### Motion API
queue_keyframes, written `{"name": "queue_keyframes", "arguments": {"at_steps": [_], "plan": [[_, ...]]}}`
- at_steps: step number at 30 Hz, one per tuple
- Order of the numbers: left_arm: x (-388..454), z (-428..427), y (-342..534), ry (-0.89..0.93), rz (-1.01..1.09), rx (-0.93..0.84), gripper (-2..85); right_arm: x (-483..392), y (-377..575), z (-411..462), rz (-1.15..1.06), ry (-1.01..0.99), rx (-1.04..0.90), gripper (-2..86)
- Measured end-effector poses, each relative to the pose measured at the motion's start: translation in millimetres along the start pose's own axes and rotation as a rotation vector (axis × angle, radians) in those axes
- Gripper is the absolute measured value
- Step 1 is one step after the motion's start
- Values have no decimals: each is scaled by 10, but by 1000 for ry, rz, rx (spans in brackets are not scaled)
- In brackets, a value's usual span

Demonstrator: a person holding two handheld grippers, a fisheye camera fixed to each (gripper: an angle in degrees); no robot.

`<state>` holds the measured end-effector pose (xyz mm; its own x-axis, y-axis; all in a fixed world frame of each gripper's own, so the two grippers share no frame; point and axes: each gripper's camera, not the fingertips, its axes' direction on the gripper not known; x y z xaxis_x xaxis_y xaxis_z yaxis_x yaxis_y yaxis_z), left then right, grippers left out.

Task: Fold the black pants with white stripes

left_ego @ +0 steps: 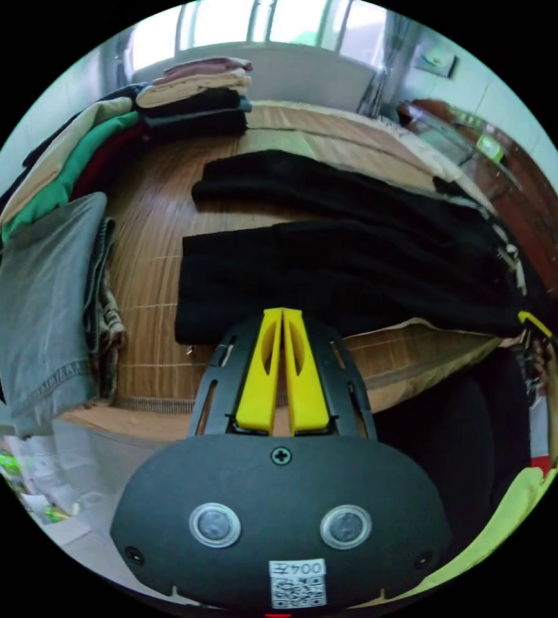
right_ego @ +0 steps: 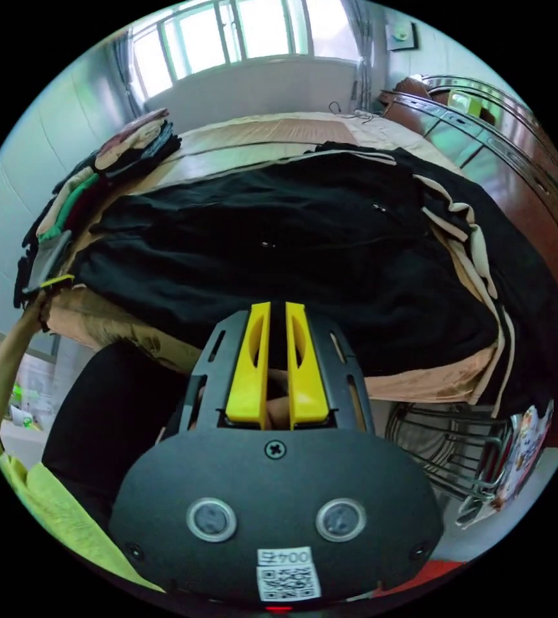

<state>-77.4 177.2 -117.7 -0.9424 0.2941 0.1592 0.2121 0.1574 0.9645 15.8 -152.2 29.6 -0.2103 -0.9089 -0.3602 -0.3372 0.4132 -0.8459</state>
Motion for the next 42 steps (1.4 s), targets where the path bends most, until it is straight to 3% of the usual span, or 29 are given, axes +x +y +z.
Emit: {"name": "queue_keyframes", "arguments": {"at_steps": [2, 4, 6, 8, 11, 15, 22, 25, 34, 42], "plan": [[149, 32, -113, -104, 75, -15, 1, -101, -202, 404, -78, 115, -139, 31], [221, 73, -317, -198, 202, -133, 1, -22, -373, 530, -105, 131, -131, 6], [189, 95, -392, -262, 305, -227, 1, 245, -613, 624, 4, 86, -167, 0], [48, 80, -410, -200, 309, -287, 1, 440, -785, 764, 88, -95, -254, -2], [-157, 35, -287, -161, 297, -351, 1, 144, -707, 807, -91, -60, -335, 0], [-313, -166, -7, -113, 263, -291, 2, 27, -510, 698, -186, -17, -342, 28], [-388, -779, 194, 134, 104, 152, 20, 396, -388, 368, -65, 13, -83, 0], [-224, -713, 18, 200, 120, 217, 45, 487, -578, 511, -41, 34, -60, -5], [221, -66, -1106, -156, 246, 181, 9, 57, -1998, 1104, -216, 152, 42, -8], [-336, 1012, -1954, -179, 188, -4, 4, 71, -3267, 2451, -228, 369, -141, -7]]}}
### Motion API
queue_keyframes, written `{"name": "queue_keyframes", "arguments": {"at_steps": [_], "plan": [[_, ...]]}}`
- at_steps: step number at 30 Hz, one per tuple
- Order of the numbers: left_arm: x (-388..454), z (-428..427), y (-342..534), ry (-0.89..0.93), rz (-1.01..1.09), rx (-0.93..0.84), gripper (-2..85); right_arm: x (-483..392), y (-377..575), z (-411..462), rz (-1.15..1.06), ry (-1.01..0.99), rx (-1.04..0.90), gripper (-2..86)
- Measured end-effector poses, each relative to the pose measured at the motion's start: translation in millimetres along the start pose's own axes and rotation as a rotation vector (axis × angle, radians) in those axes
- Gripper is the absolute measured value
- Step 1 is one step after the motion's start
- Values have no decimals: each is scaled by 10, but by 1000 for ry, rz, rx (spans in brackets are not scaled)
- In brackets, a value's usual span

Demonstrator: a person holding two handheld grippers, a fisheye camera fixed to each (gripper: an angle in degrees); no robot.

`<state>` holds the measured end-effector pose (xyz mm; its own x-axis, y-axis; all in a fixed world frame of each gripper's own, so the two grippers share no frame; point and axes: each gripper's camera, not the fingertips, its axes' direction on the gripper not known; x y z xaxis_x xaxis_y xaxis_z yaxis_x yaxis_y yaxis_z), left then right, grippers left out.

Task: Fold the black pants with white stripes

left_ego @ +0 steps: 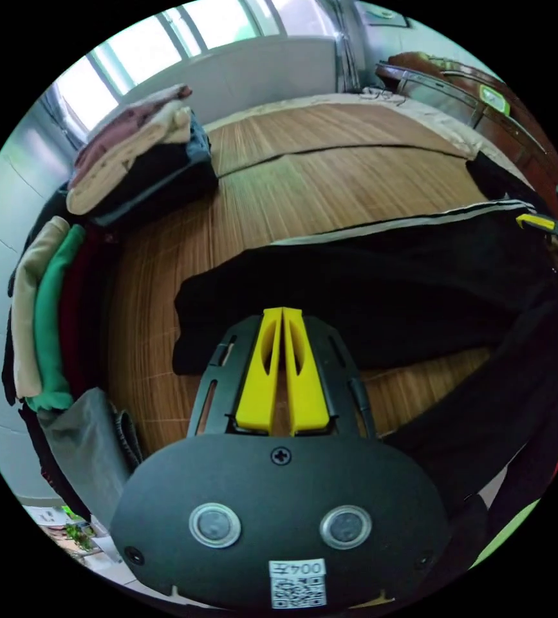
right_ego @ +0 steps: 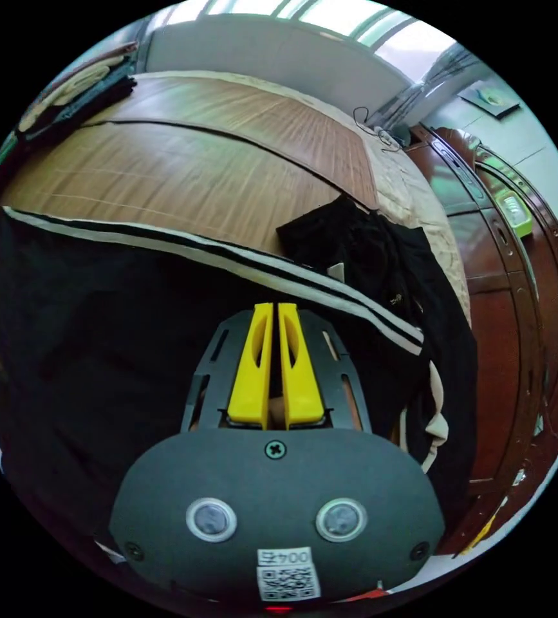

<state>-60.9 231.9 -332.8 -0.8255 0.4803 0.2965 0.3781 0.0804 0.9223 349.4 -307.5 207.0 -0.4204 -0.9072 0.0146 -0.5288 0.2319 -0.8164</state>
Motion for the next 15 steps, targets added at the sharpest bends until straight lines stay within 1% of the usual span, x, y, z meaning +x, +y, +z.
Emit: {"name": "queue_keyframes", "arguments": {"at_steps": [1, 2, 3, 4, 8, 10, 12, 13, 14, 15], "plan": [[-56, 151, 0, -23, 14, -12, 3, 23, -131, 216, 1, 51, -40, -6], [-78, 217, 7, -47, 26, -14, 3, 113, -253, 399, 30, 33, -73, -6], [-107, 352, 29, -74, 80, -21, 3, 184, -308, 440, 62, 22, -55, -6], [-147, 403, 62, -77, 117, 32, 2, 331, -417, 519, 114, -13, -34, -6], [-333, 610, 11, -79, 133, 96, 2, 695, -720, 790, 247, -139, 13, -6], [-478, 759, -35, -81, 106, 145, 2, 735, -792, 871, 248, -162, 15, -6], [-600, 835, -102, -64, 72, 142, 2, 791, -812, 863, 225, -201, -17, -6], [-693, 832, -127, -26, 28, 137, 2, 868, -731, 766, 229, -235, -10, -6], [-729, 796, -118, -13, 14, 147, 2, 967, -541, 573, 244, -269, 54, -6], [-786, 654, -37, 7, -11, 217, 2, 1017, -413, 465, 247, -290, 84, -6]]}}
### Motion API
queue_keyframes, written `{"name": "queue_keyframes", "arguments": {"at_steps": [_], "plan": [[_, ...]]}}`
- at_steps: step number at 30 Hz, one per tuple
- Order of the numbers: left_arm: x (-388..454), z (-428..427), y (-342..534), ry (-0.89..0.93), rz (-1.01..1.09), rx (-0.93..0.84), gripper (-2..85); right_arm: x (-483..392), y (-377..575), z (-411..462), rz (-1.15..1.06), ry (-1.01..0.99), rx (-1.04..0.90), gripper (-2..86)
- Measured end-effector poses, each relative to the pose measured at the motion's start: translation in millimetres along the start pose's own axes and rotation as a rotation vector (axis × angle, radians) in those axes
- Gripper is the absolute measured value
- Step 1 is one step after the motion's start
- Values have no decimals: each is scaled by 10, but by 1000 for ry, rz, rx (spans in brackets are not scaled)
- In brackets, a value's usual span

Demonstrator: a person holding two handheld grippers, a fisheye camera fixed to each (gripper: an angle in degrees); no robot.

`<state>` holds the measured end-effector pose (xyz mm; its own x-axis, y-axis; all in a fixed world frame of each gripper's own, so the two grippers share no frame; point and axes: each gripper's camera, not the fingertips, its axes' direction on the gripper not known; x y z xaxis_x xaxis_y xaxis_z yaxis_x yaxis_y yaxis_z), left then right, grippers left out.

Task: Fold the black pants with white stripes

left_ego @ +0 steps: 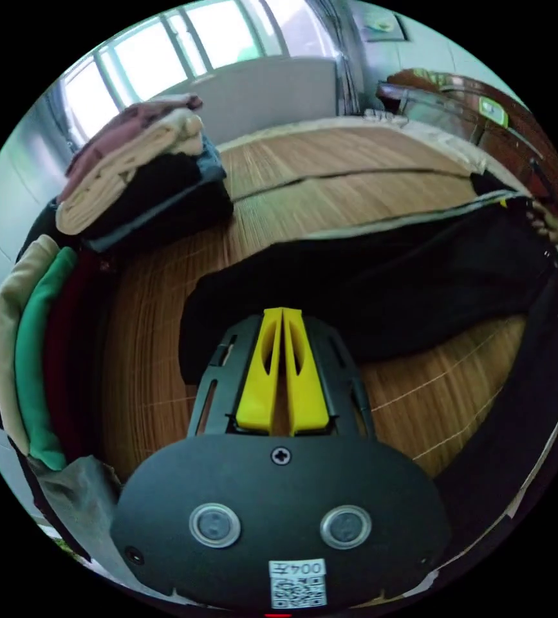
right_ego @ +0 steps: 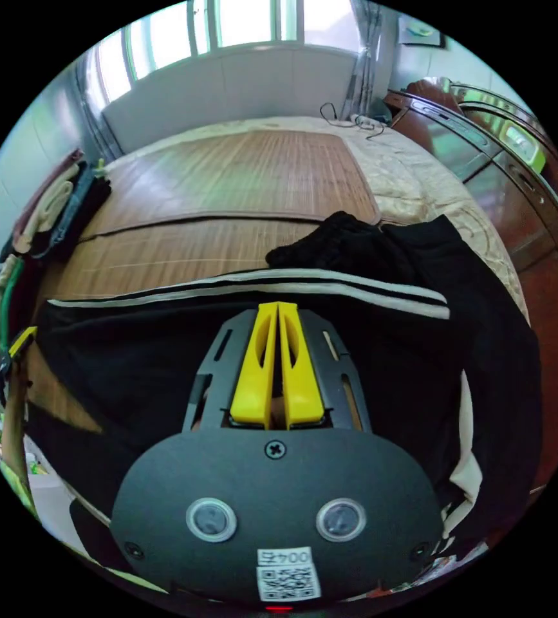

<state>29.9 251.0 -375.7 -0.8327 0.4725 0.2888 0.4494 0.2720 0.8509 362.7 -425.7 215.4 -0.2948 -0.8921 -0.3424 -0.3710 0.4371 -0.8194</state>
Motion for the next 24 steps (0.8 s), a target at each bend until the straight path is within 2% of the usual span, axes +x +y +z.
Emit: {"name": "queue_keyframes", "arguments": {"at_steps": [2, 6, 8, 11, 14, 17, 20, 24], "plan": [[-49, -291, 147, 46, -27, 84, 2, 165, 598, -504, -5, -106, 52, -7], [136, -949, 895, 182, -24, 164, 3, 265, 1882, -1040, -52, -226, 14, -7], [378, -1179, 1325, 152, -7, 162, 4, 293, 2765, -1228, -35, -243, -28, -7], [873, -1351, 1964, 27, 64, 150, 6, 322, 3619, -1242, -13, -161, -86, -6], [1172, -1161, 2352, 38, 98, 59, 6, 320, 4225, -1044, -32, -1, -146, -6], [1371, -892, 2555, 29, 141, -9, 4, 322, 4502, -1094, 1, 31, -77, -6], [1479, -774, 2750, -65, 144, 77, 3, 245, 4563, -1049, -45, 112, -91, -5], [1239, -652, 2725, 50, 63, 15, 3, 306, 4632, -1051, -17, 131, -125, -3]]}}
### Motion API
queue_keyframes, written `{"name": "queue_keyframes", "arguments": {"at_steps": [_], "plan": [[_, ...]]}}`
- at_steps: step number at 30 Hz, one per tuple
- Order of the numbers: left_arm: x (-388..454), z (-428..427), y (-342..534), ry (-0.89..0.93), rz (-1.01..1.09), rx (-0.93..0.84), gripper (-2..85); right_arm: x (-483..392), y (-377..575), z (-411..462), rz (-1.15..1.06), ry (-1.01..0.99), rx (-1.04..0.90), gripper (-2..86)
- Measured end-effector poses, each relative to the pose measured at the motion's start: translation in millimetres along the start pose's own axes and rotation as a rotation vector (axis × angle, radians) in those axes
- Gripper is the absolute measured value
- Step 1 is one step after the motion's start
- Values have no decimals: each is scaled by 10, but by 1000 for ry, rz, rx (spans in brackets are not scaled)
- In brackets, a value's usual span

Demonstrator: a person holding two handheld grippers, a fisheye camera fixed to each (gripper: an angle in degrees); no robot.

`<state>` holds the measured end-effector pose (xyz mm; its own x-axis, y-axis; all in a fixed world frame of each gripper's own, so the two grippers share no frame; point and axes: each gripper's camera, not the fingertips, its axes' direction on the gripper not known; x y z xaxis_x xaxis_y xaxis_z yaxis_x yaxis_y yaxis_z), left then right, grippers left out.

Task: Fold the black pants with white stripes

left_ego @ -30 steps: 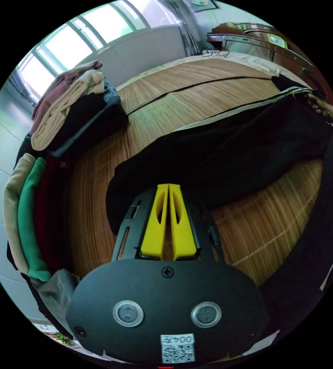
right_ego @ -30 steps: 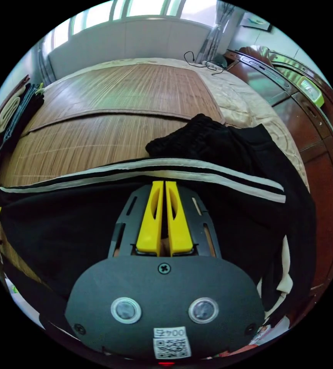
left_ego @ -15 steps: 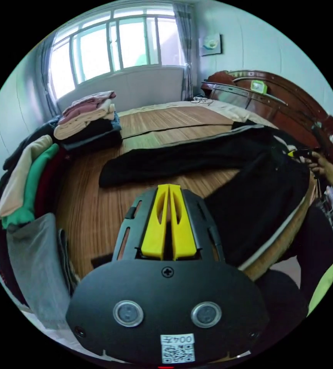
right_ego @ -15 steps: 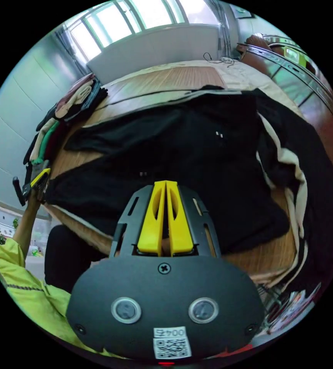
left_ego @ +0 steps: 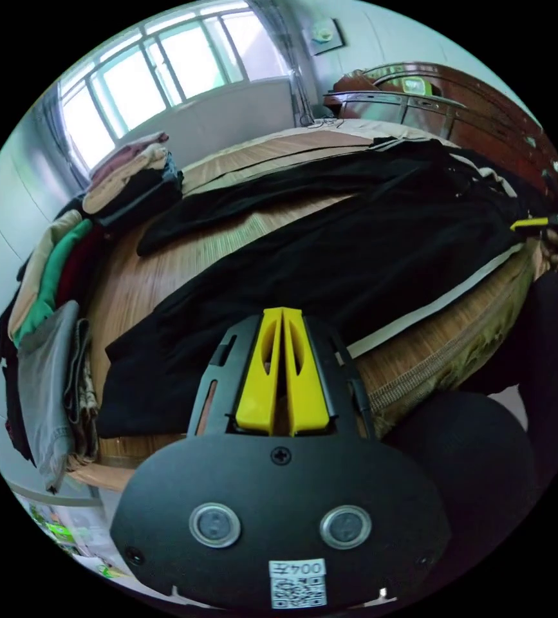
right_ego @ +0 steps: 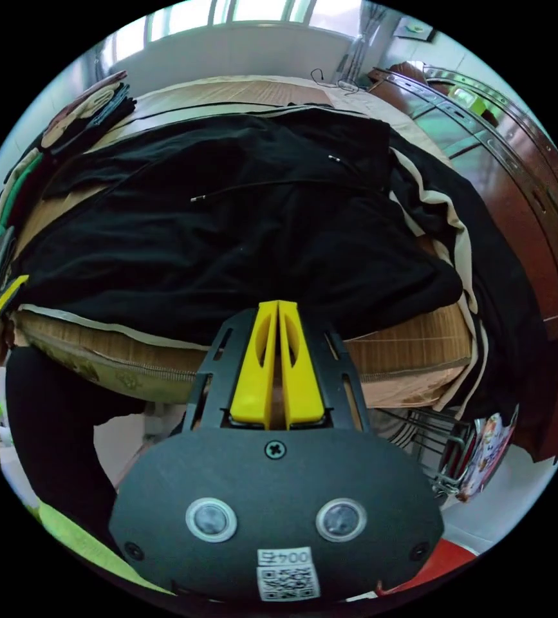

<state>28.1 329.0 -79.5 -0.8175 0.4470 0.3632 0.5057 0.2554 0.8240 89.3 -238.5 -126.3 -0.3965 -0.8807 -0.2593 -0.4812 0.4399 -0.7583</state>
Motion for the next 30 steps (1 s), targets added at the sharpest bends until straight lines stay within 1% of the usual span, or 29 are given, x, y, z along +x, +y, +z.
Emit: {"name": "queue_keyframes", "arguments": {"at_steps": [2, 3, 5, 6, 8, 9, 11, 12, 13, 15, 17, 18, 20, 22, 24, 25, 27, 28, 29, 30], "plan": [[-140, 40, 3, 53, -30, -39, 3, 197, 149, -44, 34, -101, -42, 2], [-192, 58, 36, 41, -10, -60, 4, 260, 208, -59, 41, -146, -50, 5], [-253, 69, 101, -17, 13, -85, 5, 553, 506, -136, 60, -338, -53, 32], [-314, 62, 130, -45, 4, -104, 5, 653, 601, -185, 80, -363, -24, 42], [-416, 14, 134, -109, -38, -152, 4, 1198, 1058, -454, 232, -356, 182, 64], [-456, -74, 135, -143, -71, -137, 3, 1365, 1164, -490, 287, -345, 213, 67], [-436, -233, 124, -86, -103, -59, 2, 2060, 1520, -497, 518, -356, 287, 82], [-357, -297, 101, -26, -113, -20, 2, 2214, 1579, -472, 565, -370, 292, 88], [-225, -310, 71, 19, -105, 3, 2, 2478, 1652, -400, 637, -403, 288, 99], [28, -236, 23, 41, -59, 2, 3, 2772, 1663, -237, 715, -471, 237, 116], [288, -61, -6, 27, 10, -43, 5, 2977, 1615, -25, 783, -609, 173, 126], [428, 86, 1, 11, 50, -86, 5, 3009, 1609, 27, 802, -646, 159, 128], [546, 302, 58, -20, 75, -150, 6, 3103, 1594, 248, 863, -780, 82, 110], [537, 385, 164, -33, 41, -112, 7, 3120, 1577, 293, 846, -862, 66, 71], [513, 426, 196, -28, 23, -108, 8, 3106, 1550, 96, 818, -856, 108, 47], [533, 451, 215, -39, 31, -107, 8, 3050, 1519, -133, 771, -816, 159, 46], [614, 489, 241, -85, 70, -105, 9, 2909, 1491, -486, 674, -653, 220, 46], [674, 513, 259, -119, 99, -103, 9, 2804, 1488, -574, 632, -488, 204, 47], [702, 525, 268, -136, 112, -101, 9, 2730, 1503, -473, 626, -370, 139, 48], [744, 553, 283, -163, 129, -101, 9, 2704, 1514, -379, 633, -320, 87, 42]]}}
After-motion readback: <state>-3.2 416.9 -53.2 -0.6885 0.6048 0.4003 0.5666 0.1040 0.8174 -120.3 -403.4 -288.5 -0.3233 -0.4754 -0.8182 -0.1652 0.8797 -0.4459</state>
